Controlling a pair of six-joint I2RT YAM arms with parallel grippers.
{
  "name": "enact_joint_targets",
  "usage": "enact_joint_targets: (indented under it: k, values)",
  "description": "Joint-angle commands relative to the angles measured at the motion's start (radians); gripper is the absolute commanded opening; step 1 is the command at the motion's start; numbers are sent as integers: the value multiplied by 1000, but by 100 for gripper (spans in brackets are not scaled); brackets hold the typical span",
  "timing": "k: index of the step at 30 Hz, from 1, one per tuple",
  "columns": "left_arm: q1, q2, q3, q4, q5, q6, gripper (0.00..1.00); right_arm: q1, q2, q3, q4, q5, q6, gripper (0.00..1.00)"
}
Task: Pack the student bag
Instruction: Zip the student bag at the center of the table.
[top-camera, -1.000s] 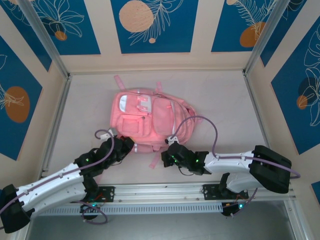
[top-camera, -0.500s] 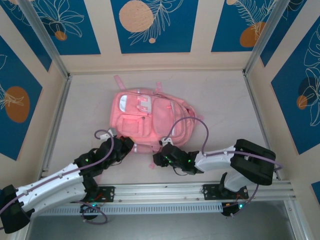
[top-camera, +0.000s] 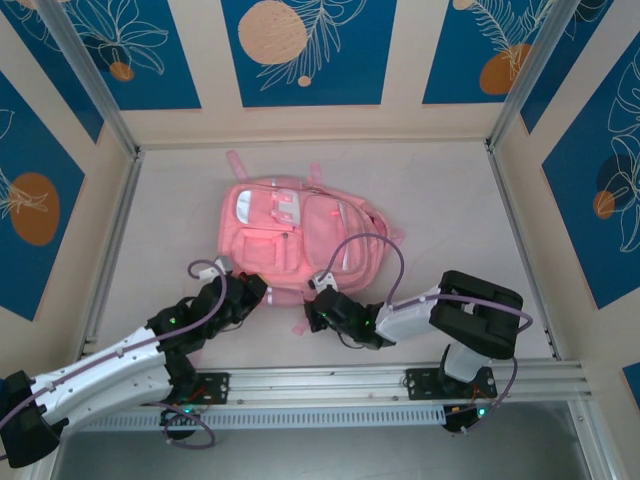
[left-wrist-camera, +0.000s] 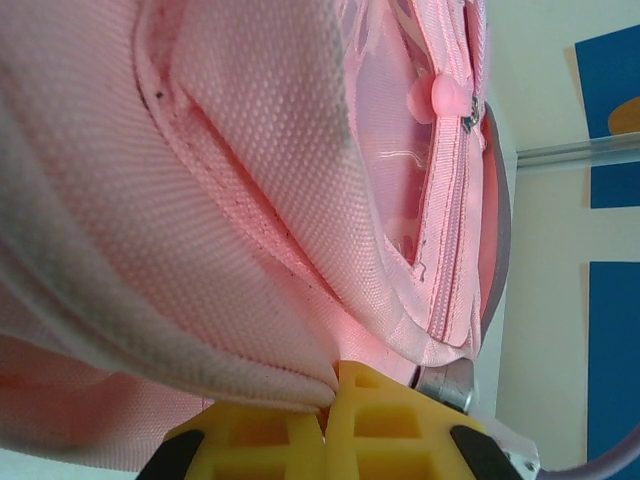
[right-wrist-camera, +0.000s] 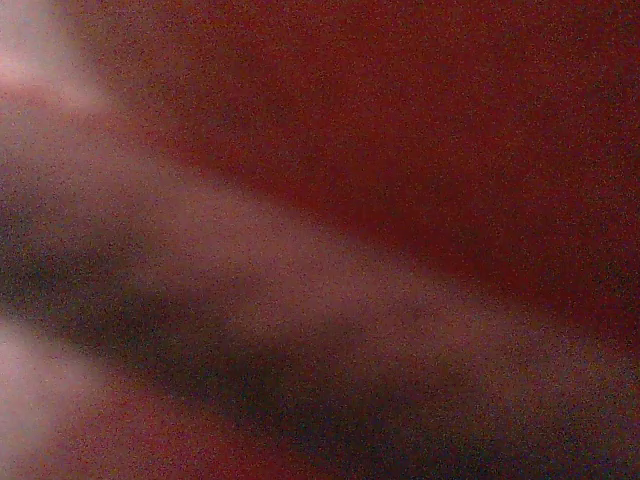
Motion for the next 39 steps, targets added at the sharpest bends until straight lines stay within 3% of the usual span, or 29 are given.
enact_joint_targets:
  k: [1,33,37,39]
  values:
    - [-17,-16,3,4,29,5,0,-2,-9,-12,109,49,-52,2]
    - [-17,-101,-21,-79,-30,-20,0,24,-146,-91,-43,61,-28,0]
    - [-17,-102,-21,-78,-28,-22,0,27,-147,-120,51,20,-59,0]
    - [-17,-104,-20,-78,-25,-23,0,39,-130,-147,161,13,-100,14]
